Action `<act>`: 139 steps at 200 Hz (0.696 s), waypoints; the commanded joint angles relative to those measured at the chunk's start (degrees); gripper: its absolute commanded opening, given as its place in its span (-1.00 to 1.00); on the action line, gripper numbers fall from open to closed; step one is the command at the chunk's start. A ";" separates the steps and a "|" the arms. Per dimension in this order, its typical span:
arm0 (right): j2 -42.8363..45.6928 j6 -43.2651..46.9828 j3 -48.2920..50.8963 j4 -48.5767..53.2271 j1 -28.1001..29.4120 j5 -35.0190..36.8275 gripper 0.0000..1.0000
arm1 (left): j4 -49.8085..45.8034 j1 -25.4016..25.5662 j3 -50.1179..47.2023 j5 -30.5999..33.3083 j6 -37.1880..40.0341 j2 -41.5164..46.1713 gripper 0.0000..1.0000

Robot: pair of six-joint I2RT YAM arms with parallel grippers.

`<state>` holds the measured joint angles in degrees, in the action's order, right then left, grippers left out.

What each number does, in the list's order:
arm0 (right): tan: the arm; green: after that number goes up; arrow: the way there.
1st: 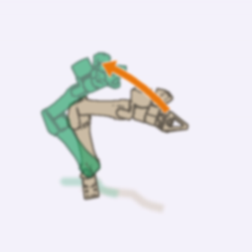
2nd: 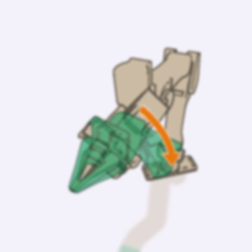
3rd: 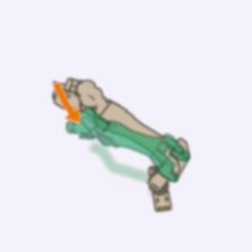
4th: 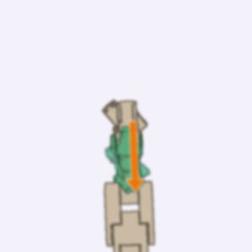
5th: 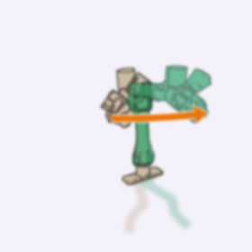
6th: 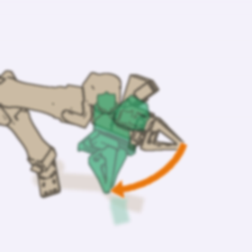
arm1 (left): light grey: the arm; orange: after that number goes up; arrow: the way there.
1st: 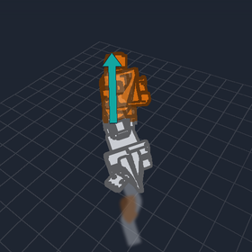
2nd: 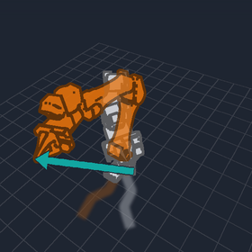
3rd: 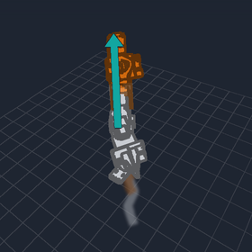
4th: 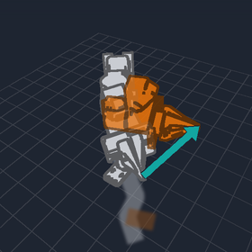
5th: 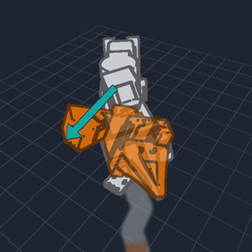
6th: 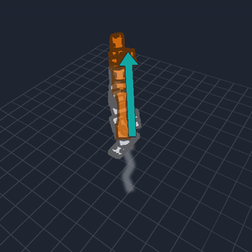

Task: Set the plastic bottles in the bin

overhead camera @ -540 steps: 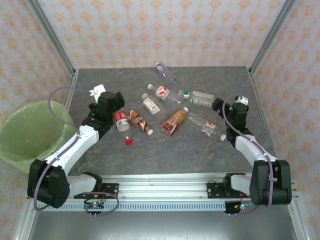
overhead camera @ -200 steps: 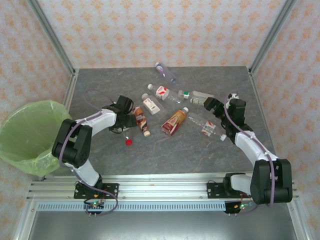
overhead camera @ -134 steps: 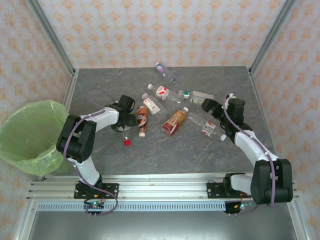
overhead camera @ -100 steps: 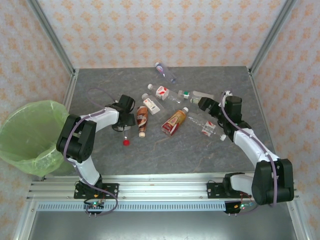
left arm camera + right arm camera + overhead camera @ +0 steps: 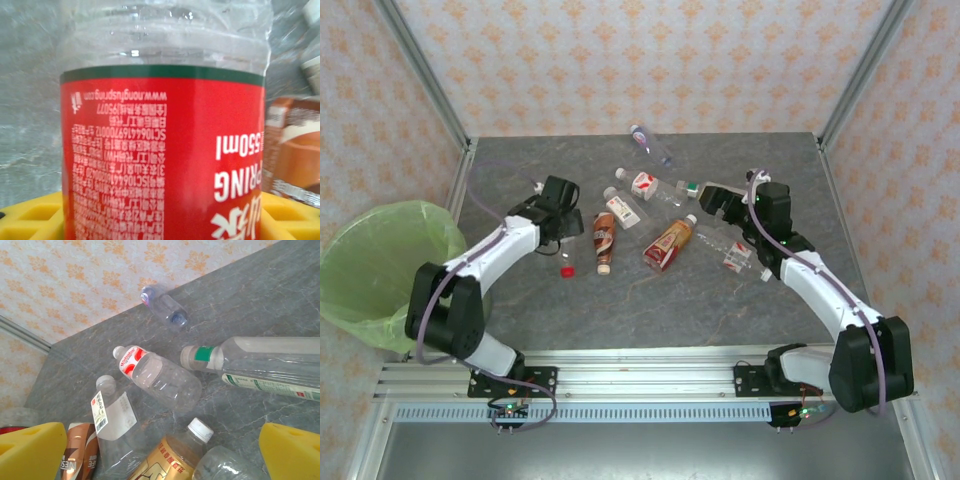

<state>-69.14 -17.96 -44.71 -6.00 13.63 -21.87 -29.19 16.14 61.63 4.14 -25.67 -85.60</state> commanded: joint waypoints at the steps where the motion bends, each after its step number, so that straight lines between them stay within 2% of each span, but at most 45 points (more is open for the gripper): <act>1: 0.77 -0.92 -1.25 -2.58 0.43 2.18 0.98 | -3.68 0.38 4.49 2.84 1.77 5.91 0.28; 42: 0.73 -2.98 -0.03 -6.19 0.43 3.03 0.98 | -5.55 0.46 11.43 9.95 4.59 12.56 0.28; 77: 0.49 -3.49 0.04 -7.06 0.43 3.33 0.98 | -5.09 0.43 15.94 21.01 6.59 16.72 0.25; 139: -0.46 -3.95 0.32 -8.25 0.43 4.02 0.98 | -2.80 0.38 20.26 37.82 15.98 21.99 0.25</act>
<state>-69.17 -21.02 -44.69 -11.40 13.85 -19.25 -32.38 16.14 78.89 31.03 -15.35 -66.32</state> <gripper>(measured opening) 0.992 0.628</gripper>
